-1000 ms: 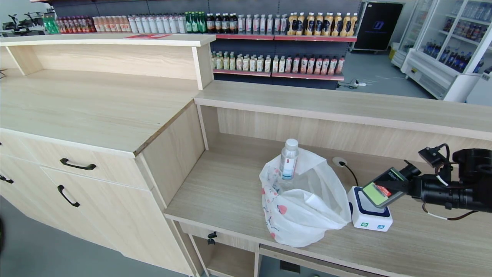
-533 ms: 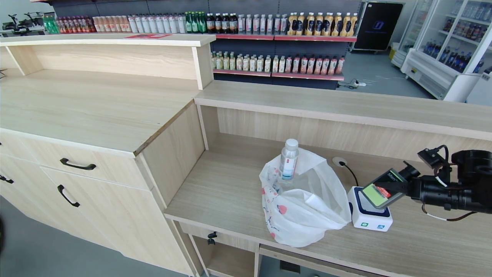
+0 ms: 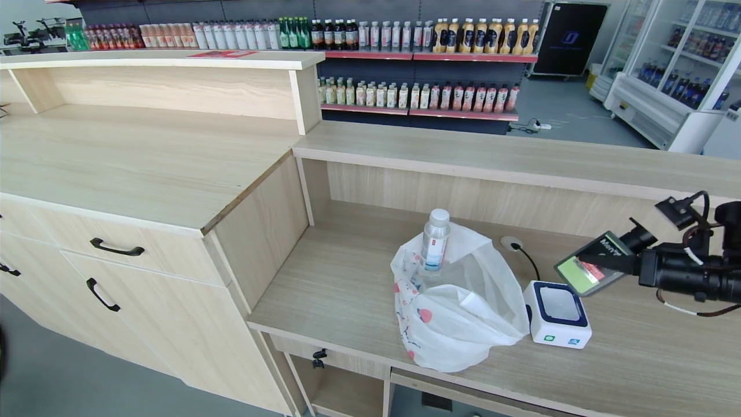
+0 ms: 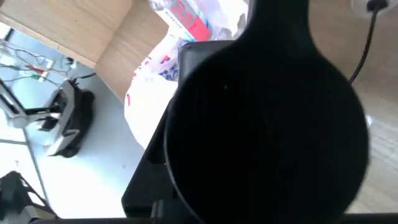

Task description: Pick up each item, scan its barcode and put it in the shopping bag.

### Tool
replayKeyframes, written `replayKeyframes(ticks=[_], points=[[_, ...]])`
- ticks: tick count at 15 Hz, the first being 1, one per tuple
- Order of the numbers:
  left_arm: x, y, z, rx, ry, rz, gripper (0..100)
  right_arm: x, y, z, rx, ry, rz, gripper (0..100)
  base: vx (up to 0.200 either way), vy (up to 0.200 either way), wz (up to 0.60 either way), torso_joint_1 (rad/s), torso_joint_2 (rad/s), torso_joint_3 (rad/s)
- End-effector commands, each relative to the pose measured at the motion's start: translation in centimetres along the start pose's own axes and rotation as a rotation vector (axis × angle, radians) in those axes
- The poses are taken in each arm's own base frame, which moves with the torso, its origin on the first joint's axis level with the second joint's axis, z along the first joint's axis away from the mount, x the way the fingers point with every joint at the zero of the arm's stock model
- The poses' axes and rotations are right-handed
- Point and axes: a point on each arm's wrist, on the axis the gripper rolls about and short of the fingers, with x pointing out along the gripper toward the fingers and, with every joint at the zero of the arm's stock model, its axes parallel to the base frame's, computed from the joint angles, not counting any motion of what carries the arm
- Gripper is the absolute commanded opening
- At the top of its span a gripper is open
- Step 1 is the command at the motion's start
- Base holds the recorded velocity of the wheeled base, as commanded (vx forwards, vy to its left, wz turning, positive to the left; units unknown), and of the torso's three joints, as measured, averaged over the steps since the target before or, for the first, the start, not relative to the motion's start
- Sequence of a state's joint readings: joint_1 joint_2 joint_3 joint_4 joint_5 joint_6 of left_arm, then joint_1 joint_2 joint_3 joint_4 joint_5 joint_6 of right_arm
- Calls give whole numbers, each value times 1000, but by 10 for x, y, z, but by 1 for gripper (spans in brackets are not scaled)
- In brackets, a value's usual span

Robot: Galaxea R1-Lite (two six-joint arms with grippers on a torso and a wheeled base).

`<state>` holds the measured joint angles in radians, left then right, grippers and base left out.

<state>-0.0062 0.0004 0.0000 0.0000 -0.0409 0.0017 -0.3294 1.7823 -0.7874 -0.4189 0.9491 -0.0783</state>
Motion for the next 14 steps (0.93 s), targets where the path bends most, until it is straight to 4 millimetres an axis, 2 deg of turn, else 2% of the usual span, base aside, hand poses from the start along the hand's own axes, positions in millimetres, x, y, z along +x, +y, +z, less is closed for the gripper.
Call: replayKeyframes(ticks=[1,2,4,8,10,11,13,14], points=[[0,0,0,0,1,1,100,-80,98,13,-406,-174,-218,0,0,0,0,0,0,0],[0,0,0,0,0,-1,100,-90,103,4,-519,-160,-313,0,0,0,0,0,0,0],[0,0,0,0,1,1,100,-93,104,-5,-626,-117,-402,0,0,0,0,0,0,0],[0,0,0,0,1,-1,100,-87,116,-6,-661,-104,-465,0,0,0,600,0,6,4],[0,0,0,0,1,-1,100,-68,123,-5,-596,-91,-503,0,0,0,600,10,5,2],[0,0,0,0,0,-1,100,-60,122,-8,-581,-62,-485,0,0,0,0,0,0,0],[0,0,0,0,1,1,100,-44,107,-22,-546,36,-460,0,0,0,0,0,0,0],[0,0,0,1,0,1,100,-30,93,-30,-530,108,-444,0,0,0,0,0,0,0]])
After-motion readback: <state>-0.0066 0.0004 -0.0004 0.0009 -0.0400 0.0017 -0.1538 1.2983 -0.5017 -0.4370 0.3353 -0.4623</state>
